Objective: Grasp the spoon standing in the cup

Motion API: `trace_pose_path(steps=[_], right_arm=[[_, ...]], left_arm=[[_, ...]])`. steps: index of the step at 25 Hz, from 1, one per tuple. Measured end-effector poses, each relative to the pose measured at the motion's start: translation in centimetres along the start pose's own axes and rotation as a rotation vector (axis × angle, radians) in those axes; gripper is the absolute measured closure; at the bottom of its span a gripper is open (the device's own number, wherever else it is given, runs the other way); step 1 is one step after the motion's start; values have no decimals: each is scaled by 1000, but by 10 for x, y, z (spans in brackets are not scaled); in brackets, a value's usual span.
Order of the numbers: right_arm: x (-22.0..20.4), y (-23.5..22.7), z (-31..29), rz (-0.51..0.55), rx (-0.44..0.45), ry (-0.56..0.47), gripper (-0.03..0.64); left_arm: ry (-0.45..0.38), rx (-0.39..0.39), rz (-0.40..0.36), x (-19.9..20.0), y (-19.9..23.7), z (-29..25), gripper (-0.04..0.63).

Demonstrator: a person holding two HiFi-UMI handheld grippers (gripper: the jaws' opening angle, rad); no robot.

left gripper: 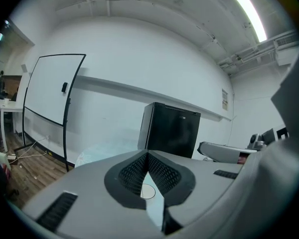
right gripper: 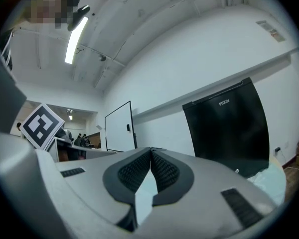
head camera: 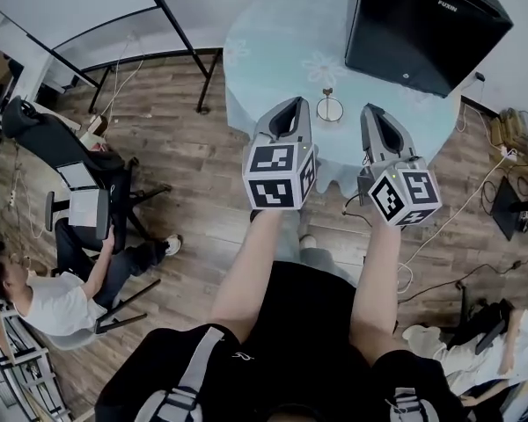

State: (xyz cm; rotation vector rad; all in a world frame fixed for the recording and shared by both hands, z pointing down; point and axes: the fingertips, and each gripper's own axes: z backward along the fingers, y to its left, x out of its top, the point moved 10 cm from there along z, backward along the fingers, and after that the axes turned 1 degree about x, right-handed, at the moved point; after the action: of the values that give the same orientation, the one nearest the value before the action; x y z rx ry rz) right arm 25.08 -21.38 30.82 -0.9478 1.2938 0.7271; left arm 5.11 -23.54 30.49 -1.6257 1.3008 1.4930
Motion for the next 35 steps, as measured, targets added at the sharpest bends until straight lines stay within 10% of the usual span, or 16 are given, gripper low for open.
trace_pose_path(steps=[35], right_arm=[[-114, -72, -120, -118, 2, 291, 477]], left_arm=[[291, 27, 113, -87, 67, -150, 595]])
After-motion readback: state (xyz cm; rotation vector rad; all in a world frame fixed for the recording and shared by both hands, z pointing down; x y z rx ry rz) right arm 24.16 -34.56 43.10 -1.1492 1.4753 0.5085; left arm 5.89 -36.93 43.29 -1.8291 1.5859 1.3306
